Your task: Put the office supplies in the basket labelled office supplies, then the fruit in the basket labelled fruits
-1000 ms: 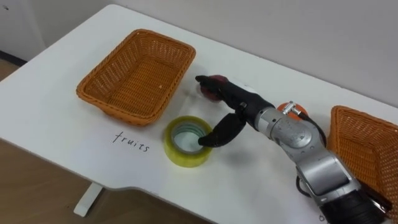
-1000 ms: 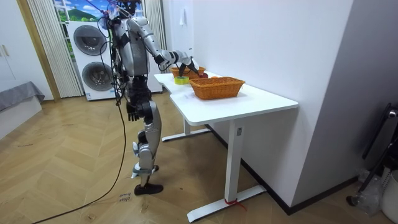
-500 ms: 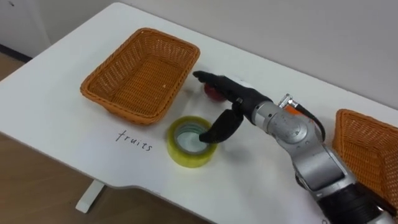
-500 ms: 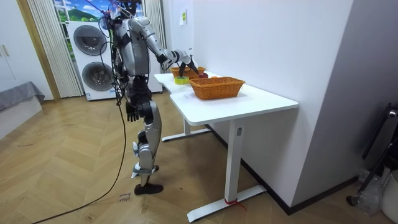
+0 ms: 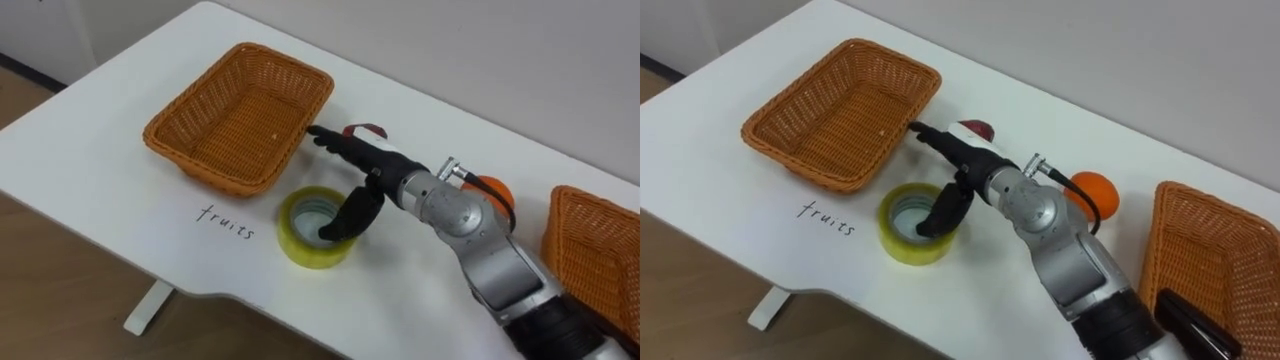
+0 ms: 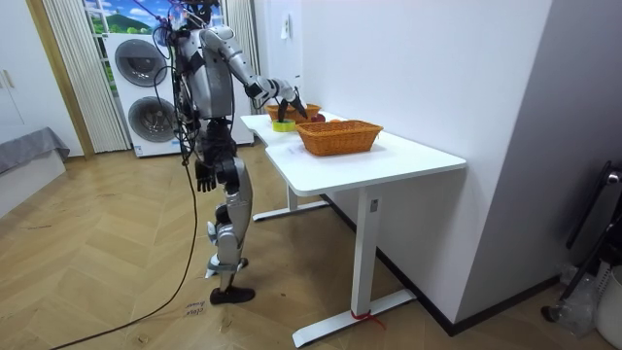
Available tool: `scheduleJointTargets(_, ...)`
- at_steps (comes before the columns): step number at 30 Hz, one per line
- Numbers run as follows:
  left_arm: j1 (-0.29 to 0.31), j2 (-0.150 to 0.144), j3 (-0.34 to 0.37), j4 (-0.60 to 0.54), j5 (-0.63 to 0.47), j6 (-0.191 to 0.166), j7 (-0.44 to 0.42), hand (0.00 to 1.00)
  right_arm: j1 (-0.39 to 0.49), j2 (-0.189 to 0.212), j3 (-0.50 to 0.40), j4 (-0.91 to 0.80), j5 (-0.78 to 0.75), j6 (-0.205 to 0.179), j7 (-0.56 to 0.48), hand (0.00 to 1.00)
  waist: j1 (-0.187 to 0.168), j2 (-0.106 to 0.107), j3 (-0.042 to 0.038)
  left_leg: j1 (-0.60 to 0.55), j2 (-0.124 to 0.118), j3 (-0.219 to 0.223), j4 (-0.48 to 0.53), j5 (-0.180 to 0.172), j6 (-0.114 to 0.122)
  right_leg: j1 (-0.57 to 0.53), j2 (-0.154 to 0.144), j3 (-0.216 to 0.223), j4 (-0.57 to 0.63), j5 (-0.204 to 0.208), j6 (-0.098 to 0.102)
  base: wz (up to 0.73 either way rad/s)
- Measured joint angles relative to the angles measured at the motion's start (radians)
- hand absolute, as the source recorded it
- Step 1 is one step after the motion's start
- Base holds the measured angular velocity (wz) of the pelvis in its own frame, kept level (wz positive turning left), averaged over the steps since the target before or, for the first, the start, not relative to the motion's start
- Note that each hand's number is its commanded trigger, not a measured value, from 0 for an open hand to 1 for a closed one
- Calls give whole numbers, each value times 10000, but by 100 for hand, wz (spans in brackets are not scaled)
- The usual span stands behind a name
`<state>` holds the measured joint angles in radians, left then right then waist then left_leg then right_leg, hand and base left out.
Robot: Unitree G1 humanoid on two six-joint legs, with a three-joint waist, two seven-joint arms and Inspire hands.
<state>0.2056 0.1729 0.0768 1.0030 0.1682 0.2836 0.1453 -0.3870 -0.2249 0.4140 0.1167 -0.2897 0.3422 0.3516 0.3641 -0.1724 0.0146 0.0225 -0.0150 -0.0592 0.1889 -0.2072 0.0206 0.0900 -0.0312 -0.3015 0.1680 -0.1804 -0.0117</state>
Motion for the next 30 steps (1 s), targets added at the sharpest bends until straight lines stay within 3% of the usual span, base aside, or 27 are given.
scheduleJointTargets(6,-136,1,0,11,1,128,-6,0,-19,35,38,118,-35,197,8,0,17,58,52,-48,2,-3,-6,0,-1,-49,-1,-26,-3,0,0,0)
scheduleJointTargets(16,-363,3,-8,14,-2,266,32,0,-548,153,578,291,-1468,471,673,0,19,64,52,61,14,1,-36,0,1,-17,7,-37,-9,0,0,-1)
scheduleJointTargets(30,-556,53,0,84,-201,361,213,0,-709,117,697,402,-1593,673,1664,0,14,64,52,71,5,-57,-9,4,2,8,4,-42,-9,0,0,0)
